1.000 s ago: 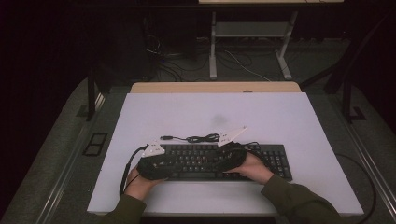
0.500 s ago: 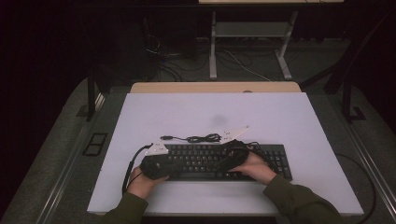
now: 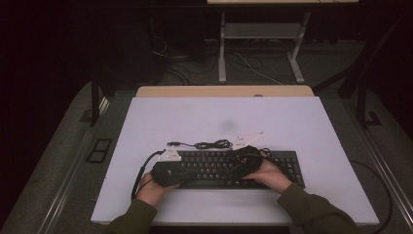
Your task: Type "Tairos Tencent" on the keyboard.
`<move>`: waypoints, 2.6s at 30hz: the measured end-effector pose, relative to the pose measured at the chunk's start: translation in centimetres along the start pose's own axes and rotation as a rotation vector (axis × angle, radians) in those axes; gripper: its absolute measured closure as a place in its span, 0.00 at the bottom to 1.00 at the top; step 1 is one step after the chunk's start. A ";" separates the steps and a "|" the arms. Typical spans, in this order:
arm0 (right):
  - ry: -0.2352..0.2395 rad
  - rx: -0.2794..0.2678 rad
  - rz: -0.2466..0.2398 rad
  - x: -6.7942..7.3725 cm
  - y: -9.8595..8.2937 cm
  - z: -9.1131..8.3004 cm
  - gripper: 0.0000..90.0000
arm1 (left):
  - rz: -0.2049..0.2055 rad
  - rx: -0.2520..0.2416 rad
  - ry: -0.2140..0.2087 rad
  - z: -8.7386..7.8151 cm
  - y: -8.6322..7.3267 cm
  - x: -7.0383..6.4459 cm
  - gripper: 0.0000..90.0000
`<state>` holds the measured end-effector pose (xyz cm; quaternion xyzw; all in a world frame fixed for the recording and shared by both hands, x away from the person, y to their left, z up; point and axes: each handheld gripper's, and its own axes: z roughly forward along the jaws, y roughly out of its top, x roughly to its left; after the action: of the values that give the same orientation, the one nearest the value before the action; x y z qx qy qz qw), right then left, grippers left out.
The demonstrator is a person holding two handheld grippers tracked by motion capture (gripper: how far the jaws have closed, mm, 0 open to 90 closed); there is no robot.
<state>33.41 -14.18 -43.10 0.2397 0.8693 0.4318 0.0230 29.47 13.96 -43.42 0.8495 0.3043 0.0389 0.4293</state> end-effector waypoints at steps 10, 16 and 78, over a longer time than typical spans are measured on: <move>-0.017 -0.009 0.009 -0.1 -0.1 -0.2 0.16 | 0.014 0.021 -0.008 0.3 0.0 0.0 0.99; -0.022 -0.011 0.007 -0.1 -0.1 -0.3 0.16 | 0.011 0.024 -0.008 0.4 -0.1 0.0 0.99; -0.113 -0.068 0.088 -0.5 -2.2 -2.9 0.15 | 0.034 0.004 0.023 0.5 1.6 2.2 0.99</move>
<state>32.31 -17.66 -43.02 0.3006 0.8402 0.4472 0.0612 32.19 14.12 -42.91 0.8547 0.2950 0.0555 0.4234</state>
